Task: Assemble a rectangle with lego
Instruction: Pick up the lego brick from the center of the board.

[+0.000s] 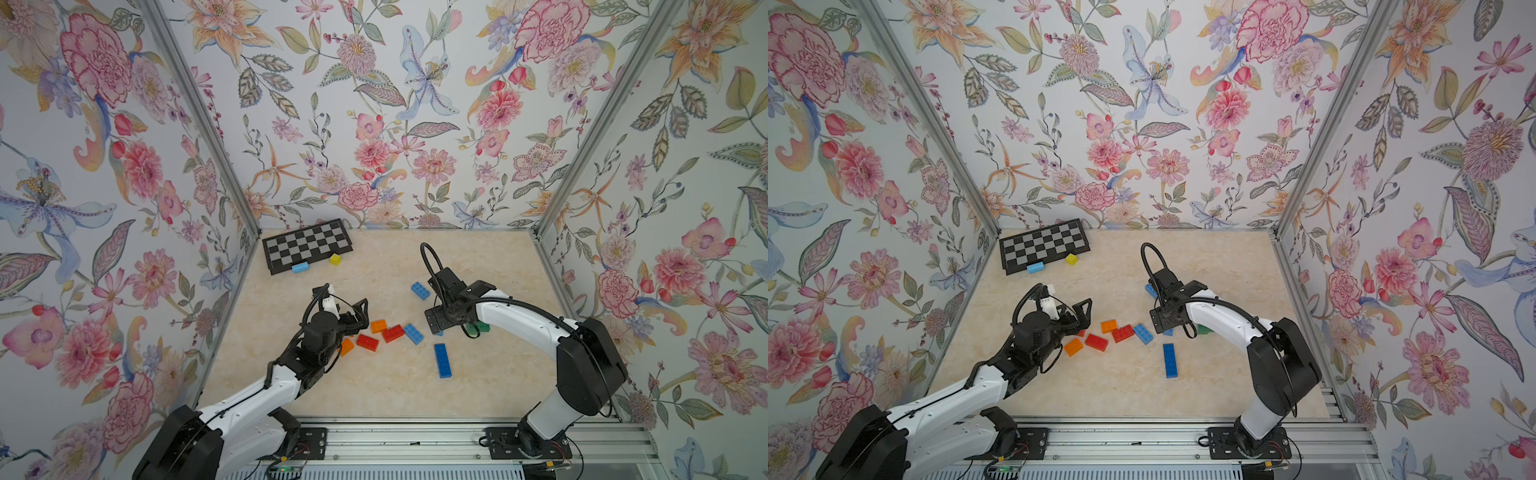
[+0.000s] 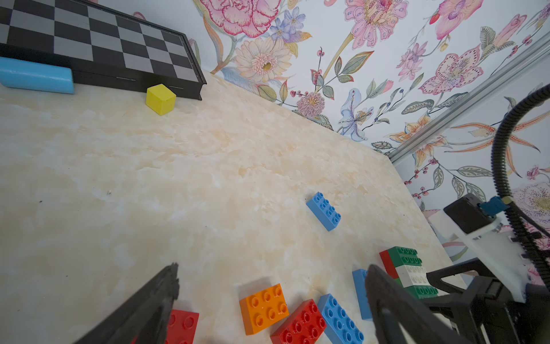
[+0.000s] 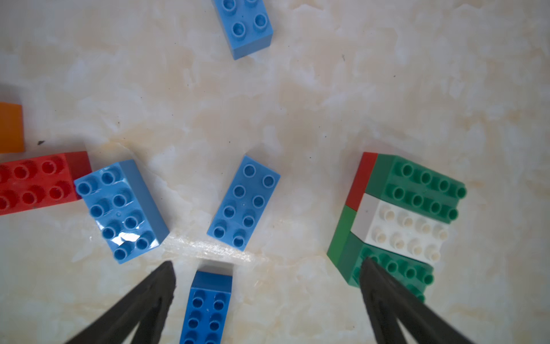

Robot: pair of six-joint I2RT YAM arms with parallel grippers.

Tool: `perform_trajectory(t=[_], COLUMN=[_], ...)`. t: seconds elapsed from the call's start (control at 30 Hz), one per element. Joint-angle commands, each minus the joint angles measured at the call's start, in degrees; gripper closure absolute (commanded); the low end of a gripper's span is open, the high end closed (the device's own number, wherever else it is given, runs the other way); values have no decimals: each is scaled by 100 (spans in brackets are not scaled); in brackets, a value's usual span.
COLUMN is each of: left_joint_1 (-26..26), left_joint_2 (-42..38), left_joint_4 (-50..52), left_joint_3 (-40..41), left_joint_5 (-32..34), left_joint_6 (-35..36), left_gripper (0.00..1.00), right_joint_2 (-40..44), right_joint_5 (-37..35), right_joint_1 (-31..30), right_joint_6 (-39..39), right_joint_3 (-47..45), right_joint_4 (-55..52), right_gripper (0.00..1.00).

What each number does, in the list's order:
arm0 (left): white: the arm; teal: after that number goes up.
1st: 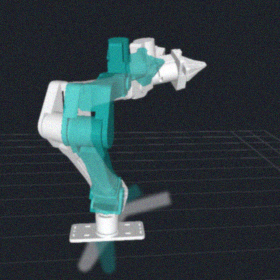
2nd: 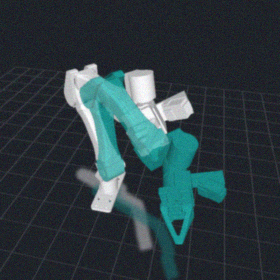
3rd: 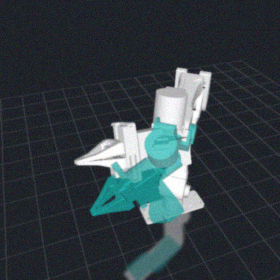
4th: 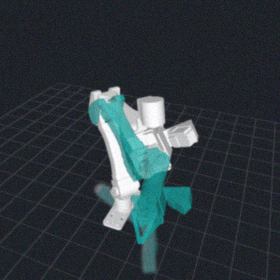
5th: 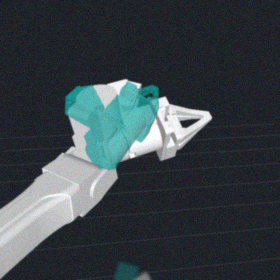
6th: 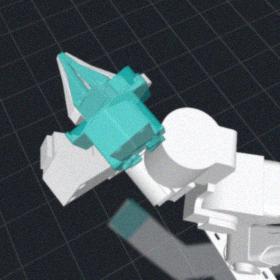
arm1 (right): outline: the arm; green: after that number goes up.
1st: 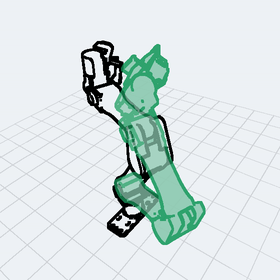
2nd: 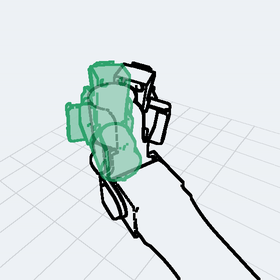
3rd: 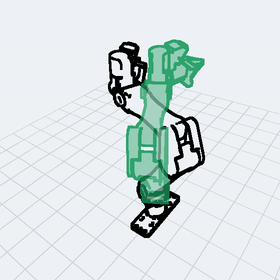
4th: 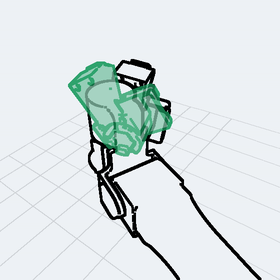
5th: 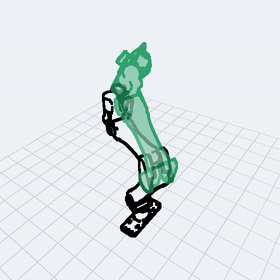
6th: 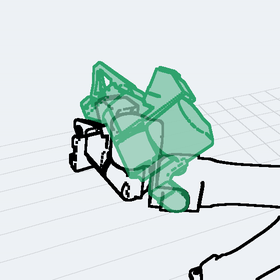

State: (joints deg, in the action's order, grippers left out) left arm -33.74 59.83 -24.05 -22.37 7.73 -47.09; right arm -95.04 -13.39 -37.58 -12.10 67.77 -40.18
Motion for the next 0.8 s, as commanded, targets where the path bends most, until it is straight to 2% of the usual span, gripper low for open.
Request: perform_trajectory(t=[0.0, 0.4, 0.77], left_joint_1=[69, 69, 69], left_joint_2=[26, 69, 45], left_joint_4=[46, -5, 39], left_joint_3=[-175, -145, -123], left_joint_5=[89, 130, 185], left_joint_6=[104, 53, 51], left_gripper=[1, 1, 1], right_joint_2=[-205, -714, -1391], right_joint_5=[-250, -341, -621], right_joint_1=[5, -111, 3], right_joint_6=[685, 982, 782], right_joint_3=[193, 229, 854], right_joint_4=[-501, -666, -645], right_gripper=[0, 0, 0])
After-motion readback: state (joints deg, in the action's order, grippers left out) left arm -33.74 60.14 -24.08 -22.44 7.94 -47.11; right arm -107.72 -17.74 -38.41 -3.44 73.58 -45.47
